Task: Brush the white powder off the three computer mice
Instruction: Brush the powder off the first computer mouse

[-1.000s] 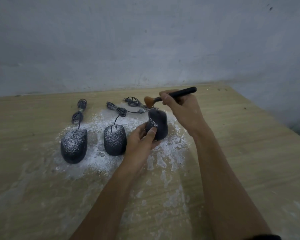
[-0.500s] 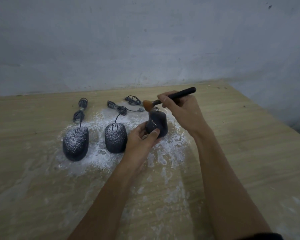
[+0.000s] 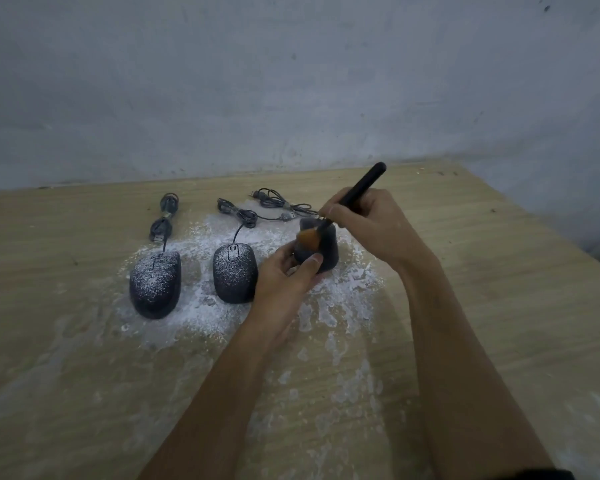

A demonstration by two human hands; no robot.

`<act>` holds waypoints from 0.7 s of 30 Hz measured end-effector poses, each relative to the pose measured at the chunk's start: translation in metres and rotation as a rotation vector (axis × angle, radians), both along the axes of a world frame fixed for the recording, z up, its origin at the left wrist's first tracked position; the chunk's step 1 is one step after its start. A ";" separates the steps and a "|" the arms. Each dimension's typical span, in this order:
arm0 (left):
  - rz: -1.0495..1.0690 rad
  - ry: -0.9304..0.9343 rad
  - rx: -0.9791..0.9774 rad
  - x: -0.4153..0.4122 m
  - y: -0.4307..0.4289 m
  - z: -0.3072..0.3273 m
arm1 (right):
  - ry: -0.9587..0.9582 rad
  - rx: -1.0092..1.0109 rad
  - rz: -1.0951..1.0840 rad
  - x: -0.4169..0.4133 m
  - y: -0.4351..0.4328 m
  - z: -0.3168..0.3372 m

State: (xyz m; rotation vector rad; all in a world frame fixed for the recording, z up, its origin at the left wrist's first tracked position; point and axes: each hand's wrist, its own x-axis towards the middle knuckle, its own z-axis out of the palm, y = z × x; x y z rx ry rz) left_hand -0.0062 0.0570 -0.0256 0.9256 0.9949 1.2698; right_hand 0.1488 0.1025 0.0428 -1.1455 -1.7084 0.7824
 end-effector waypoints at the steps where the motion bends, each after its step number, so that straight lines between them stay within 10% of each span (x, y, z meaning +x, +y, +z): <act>1: 0.004 -0.007 -0.010 0.000 0.000 0.001 | -0.020 0.018 0.002 -0.002 -0.001 -0.001; 21: -0.003 -0.362 -0.134 -0.003 -0.003 0.013 | -0.036 -0.039 0.048 0.005 -0.009 0.009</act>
